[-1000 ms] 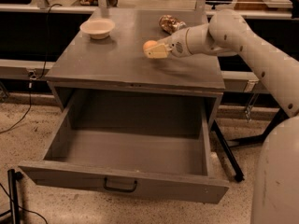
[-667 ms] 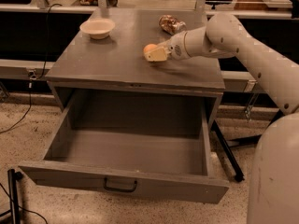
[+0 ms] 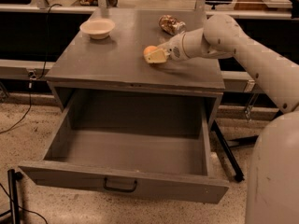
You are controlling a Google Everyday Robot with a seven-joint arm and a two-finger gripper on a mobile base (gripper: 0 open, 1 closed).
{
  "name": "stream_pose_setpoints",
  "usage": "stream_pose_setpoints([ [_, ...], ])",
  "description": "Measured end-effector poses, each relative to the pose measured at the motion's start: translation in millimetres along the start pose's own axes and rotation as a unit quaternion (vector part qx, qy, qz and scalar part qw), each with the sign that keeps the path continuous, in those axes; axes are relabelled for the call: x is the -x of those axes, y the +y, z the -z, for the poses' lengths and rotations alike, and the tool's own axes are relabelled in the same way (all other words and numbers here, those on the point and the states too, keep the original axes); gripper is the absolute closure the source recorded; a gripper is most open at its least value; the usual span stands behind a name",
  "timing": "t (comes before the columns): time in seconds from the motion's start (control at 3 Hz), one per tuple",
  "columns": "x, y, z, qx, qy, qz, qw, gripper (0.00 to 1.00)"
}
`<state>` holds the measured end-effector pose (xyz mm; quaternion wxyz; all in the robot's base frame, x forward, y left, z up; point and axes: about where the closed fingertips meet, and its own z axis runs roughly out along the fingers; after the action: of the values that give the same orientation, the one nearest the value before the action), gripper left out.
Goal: Pick orange from top drawer and place on counter
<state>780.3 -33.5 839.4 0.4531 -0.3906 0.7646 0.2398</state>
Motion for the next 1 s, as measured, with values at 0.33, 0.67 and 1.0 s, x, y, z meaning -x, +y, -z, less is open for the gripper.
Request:
stream_pose_setpoints([
  [0.33,-0.7,2.3,-3.9,0.003,0.001,0.0,1.0,0.26],
  [0.67,-1.2,3.8,-6.4,0.005,0.001,0.0,1.0,0.03],
  [1.0,-1.4,4.6,-7.7,0.006,0.002,0.0,1.0,0.0],
])
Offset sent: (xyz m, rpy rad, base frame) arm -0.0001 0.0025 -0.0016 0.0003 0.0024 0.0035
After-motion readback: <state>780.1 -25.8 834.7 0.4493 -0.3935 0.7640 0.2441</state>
